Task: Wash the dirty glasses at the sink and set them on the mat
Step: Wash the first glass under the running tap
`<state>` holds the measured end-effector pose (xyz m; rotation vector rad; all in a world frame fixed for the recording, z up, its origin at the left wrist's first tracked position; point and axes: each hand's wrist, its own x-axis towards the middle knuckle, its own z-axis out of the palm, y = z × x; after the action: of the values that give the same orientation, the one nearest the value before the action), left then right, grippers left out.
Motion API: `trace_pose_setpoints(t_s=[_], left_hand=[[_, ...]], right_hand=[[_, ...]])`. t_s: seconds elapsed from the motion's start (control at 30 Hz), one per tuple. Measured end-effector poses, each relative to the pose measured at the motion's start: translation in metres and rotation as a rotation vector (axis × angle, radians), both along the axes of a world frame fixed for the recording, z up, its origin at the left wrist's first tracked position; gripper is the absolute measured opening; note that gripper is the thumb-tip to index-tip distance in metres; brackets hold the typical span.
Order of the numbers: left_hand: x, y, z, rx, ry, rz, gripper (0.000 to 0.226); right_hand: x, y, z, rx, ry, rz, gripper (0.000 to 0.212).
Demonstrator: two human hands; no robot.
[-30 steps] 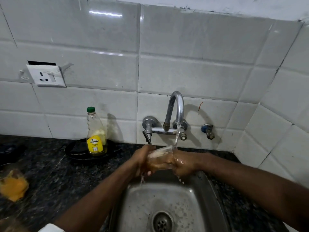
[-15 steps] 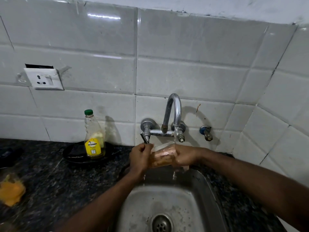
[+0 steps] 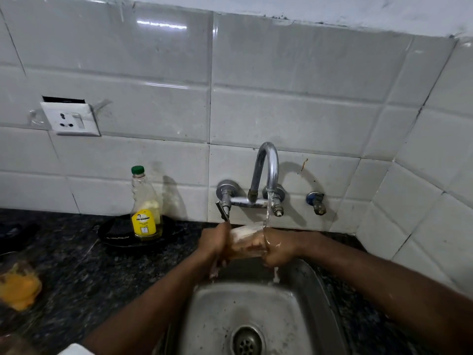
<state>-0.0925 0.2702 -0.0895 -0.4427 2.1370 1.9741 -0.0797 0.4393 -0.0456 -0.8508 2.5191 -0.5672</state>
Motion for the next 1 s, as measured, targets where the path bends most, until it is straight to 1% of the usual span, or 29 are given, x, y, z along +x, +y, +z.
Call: trace_pose_setpoints(t_s=[0.03, 0.07, 0.1, 0.13, 0.17, 0.2, 0.23, 0.3, 0.33, 0.37, 0.4, 0.43, 0.47, 0.5, 0.53, 0.57, 0.6, 0.67, 0.7, 0.73, 0.77, 0.83, 0.87, 0.9, 0.93, 0.97, 1.0], left_hand=[[0.001, -0.002, 0.001, 0.017, -0.013, -0.013, 0.038], [0.001, -0.002, 0.0, 0.029, 0.056, 0.01, 0.035], [0.002, -0.002, -0.002, 0.022, 0.197, 0.074, 0.031], [0.003, -0.002, -0.007, -0.008, 0.363, 0.142, 0.028], [0.007, -0.001, -0.009, -0.035, 0.48, 0.192, 0.028], [0.007, 0.001, -0.011, -0.053, 0.5, 0.225, 0.028], [0.002, 0.002, -0.013, -0.048, 0.429, 0.215, 0.03], [-0.002, 0.001, -0.008, 0.034, 0.091, 0.067, 0.036], [-0.003, 0.0, -0.004, 0.076, -0.045, -0.018, 0.038], [-0.004, 0.0, -0.003, 0.095, -0.085, -0.045, 0.039], [-0.004, 0.0, -0.005, 0.063, -0.03, -0.01, 0.039], [-0.004, -0.001, -0.007, 0.008, 0.124, 0.068, 0.037], [0.0, -0.001, -0.009, -0.027, 0.325, 0.139, 0.031], [0.006, -0.001, -0.009, -0.035, 0.507, 0.159, 0.024], [0.01, 0.001, -0.009, -0.053, 0.6, 0.164, 0.022], [0.008, 0.002, -0.009, -0.072, 0.569, 0.151, 0.024], [0.003, 0.002, -0.004, -0.083, 0.436, 0.128, 0.027], [-0.002, 0.0, 0.003, -0.062, 0.086, 0.035, 0.032], [-0.001, -0.001, 0.004, -0.037, -0.01, -0.021, 0.036], [0.001, -0.002, 0.006, -0.023, -0.008, -0.051, 0.038], [0.001, -0.002, 0.004, -0.03, 0.087, -0.046, 0.039], [0.004, -0.002, -0.003, -0.074, 0.436, 0.004, 0.036], [0.007, -0.002, -0.005, -0.112, 0.559, -0.004, 0.035], [0.007, -0.001, -0.006, -0.159, 0.569, -0.005, 0.037], [0.001, -0.001, -0.007, -0.169, 0.474, 0.008, 0.039], [-0.002, -0.001, -0.005, -0.141, 0.322, -0.003, 0.039], [-0.006, -0.001, -0.004, -0.104, 0.148, -0.04, 0.039]], right_hand=[[0.0, 0.002, -0.002, -0.038, -0.019, -0.018, 0.06], [-0.001, 0.003, -0.002, -0.091, -0.055, -0.03, 0.06], [-0.003, 0.002, 0.0, -0.119, -0.08, -0.066, 0.061], [-0.004, 0.001, 0.001, -0.141, -0.118, -0.106, 0.058], [-0.004, -0.001, 0.003, -0.141, -0.15, -0.123, 0.052], [-0.005, -0.004, 0.003, -0.138, -0.168, -0.116, 0.047], [-0.004, -0.006, 0.003, -0.12, -0.151, -0.088, 0.049], [0.0, -0.004, 0.001, 0.005, -0.016, 0.018, 0.058], [-0.001, -0.001, 0.0, 0.074, 0.063, 0.045, 0.057], [0.0, 0.002, 0.0, 0.109, 0.123, 0.051, 0.053], [-0.001, 0.004, -0.001, 0.109, 0.129, 0.036, 0.048], [-0.002, 0.004, -0.003, 0.059, 0.123, -0.008, 0.041], [0.0, 0.001, 0.0, 0.006, 0.09, -0.051, 0.034], [0.002, -0.001, 0.004, -0.028, 0.119, -0.025, 0.032], [0.001, -0.002, 0.001, -0.046, 0.1, -0.031, 0.036], [0.001, -0.002, 0.001, -0.038, 0.067, -0.058, 0.041], [0.003, -0.002, 0.003, -0.009, 0.057, -0.087, 0.041], [0.001, 0.004, -0.001, 0.009, 0.095, -0.067, 0.035], [0.001, 0.007, -0.001, 0.02, 0.094, -0.053, 0.033], [0.001, 0.007, 0.002, 0.002, 0.07, -0.062, 0.033], [0.0, 0.006, 0.003, -0.014, 0.031, -0.076, 0.036], [-0.002, 0.007, 0.001, -0.131, -0.088, -0.113, 0.04], [-0.002, 0.007, -0.002, -0.135, -0.117, -0.132, 0.042], [-0.003, 0.008, -0.006, -0.152, -0.137, -0.146, 0.046], [-0.003, 0.006, -0.007, -0.124, -0.106, -0.123, 0.054], [0.0, 0.004, -0.006, -0.092, -0.043, -0.075, 0.057], [0.002, 0.006, -0.003, -0.078, -0.009, -0.036, 0.055]])
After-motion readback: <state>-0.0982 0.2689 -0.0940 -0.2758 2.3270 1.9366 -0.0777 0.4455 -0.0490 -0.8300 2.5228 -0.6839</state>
